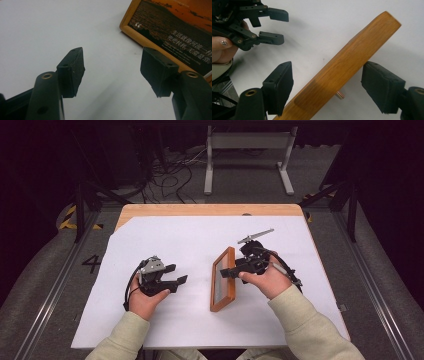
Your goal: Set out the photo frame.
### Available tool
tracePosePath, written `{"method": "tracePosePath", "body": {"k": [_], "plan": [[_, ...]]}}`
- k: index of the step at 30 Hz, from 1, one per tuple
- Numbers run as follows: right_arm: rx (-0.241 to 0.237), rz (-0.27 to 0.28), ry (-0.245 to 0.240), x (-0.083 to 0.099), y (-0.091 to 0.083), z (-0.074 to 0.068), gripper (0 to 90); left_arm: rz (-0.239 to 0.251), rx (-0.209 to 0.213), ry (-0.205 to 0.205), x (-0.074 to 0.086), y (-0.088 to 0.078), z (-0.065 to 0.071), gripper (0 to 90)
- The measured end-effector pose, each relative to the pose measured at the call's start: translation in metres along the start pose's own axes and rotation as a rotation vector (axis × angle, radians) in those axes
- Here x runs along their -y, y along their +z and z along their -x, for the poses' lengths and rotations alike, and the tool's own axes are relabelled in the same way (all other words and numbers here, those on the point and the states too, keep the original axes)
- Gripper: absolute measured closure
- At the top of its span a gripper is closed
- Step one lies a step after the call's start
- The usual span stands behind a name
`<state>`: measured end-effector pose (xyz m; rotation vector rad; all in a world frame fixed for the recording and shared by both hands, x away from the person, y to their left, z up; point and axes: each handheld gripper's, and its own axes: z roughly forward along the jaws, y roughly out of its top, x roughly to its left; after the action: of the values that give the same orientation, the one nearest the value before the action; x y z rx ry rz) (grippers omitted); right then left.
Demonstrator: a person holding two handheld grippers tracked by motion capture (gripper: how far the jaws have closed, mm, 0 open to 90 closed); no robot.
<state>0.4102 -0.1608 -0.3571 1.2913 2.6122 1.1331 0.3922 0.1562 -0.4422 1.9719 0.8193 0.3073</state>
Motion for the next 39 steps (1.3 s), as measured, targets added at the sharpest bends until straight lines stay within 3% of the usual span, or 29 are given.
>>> {"method": "tracePosePath", "body": {"k": [11,18,27,34,39], "plan": [[-0.007,-0.085,0.054,-0.001,0.023,0.001,25.8,-0.001,0.0,0.003,0.0,0.0,0.0,36.0],[0.002,-0.13,0.069,0.0,0.031,0.0,35.8,-0.005,-0.002,0.004,0.0,0.0,0.0,35.9],[-0.002,-0.155,0.103,0.001,0.036,0.0,39.7,-0.003,-0.001,0.003,0.0,0.001,0.0,35.9],[0.008,-0.174,0.129,-0.001,0.033,0.0,52.3,0.0,-0.002,0.002,0.0,0.001,0.0,35.9],[0.004,-0.177,0.136,-0.004,0.025,0.001,69.0,-0.003,-0.003,0.002,0.0,0.0,-0.001,35.9]]}}
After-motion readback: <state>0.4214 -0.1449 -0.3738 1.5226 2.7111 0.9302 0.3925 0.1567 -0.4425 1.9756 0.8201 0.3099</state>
